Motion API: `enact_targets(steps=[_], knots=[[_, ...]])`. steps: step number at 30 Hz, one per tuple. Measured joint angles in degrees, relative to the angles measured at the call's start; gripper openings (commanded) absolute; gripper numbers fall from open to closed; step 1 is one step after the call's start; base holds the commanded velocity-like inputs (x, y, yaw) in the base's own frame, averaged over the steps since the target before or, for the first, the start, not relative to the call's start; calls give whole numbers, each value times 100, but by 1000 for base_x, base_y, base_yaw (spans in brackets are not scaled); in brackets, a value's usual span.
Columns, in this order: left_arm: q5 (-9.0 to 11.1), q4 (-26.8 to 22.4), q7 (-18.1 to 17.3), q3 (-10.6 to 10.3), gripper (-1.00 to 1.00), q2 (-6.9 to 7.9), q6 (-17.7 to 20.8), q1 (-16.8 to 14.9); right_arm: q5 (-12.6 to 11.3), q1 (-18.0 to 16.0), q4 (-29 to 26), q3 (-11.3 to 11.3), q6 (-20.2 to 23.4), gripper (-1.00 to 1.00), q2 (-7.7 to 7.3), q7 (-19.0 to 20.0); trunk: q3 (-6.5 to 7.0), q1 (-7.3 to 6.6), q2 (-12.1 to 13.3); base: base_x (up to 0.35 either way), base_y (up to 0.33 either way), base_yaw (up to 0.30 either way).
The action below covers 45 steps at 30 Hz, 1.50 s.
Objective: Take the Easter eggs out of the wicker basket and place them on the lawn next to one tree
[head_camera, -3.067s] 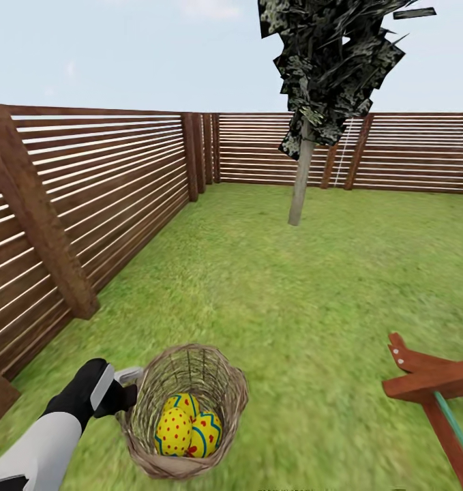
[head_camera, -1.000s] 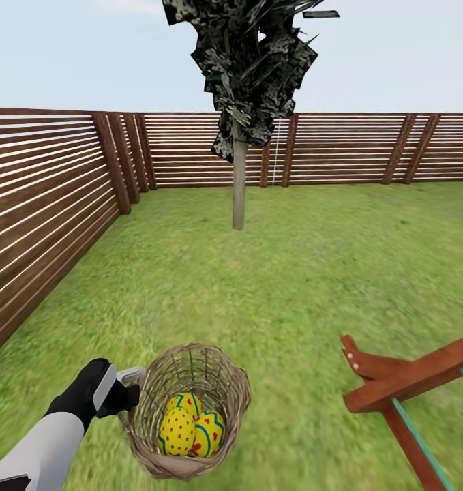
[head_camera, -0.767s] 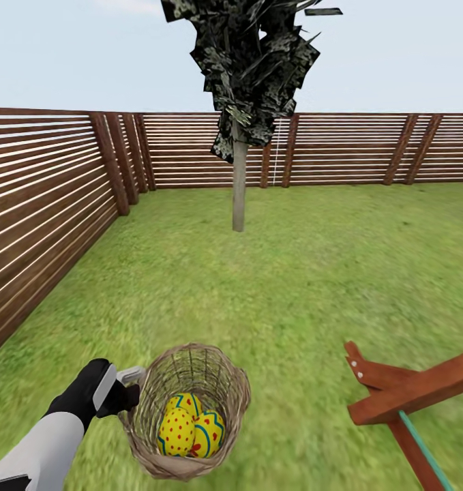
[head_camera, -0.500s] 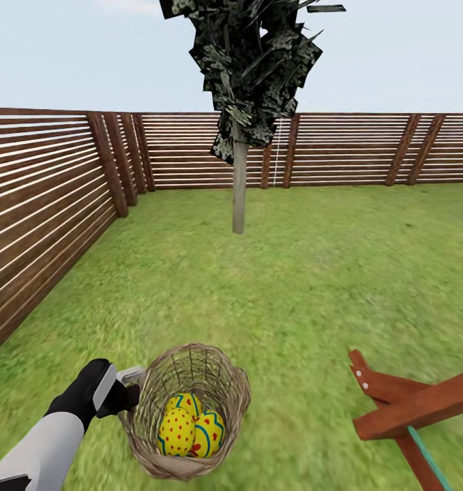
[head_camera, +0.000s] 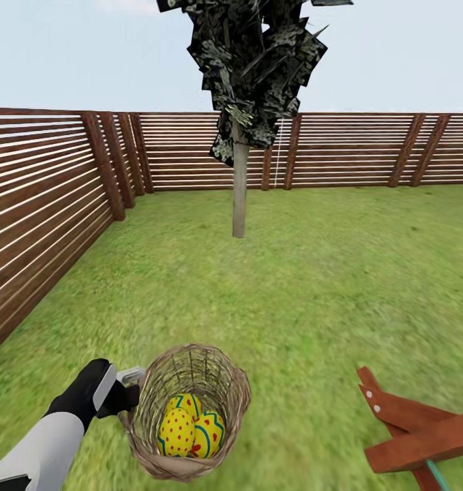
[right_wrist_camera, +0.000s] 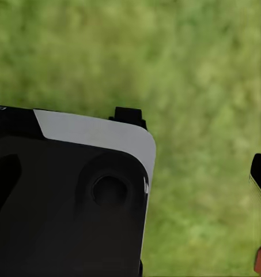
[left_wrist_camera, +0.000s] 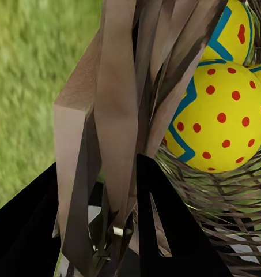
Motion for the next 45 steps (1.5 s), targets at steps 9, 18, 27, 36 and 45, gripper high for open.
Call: enact_targets(steps=[9, 18, 27, 36, 45], knots=[[-3, 12, 0, 0, -100, 0, -9, 0, 0, 0, 0, -2, -4, 100, 0, 0, 0, 0, 0, 321, 0, 0], [-3, 20, 0, 0, -100, 0, -11, 0, 0, 0, 0, 2, -4, 100, 0, -2, 0, 0, 0, 321, 0, 0], [-2, 21, 0, 0, -100, 0, -18, 0, 0, 0, 0, 3, -4, 100, 0, -3, 0, 0, 0, 322, 0, 0], [0, 21, 0, 0, -100, 0, -18, 0, 0, 0, 0, 3, -4, 100, 0, 0, 0, 0, 0, 322, 0, 0], [-1, 21, 0, 0, -100, 0, -24, 0, -18, 0, 6, 3, 17, 100, 7, 0, 0, 0, 0, 322, 0, 0]])
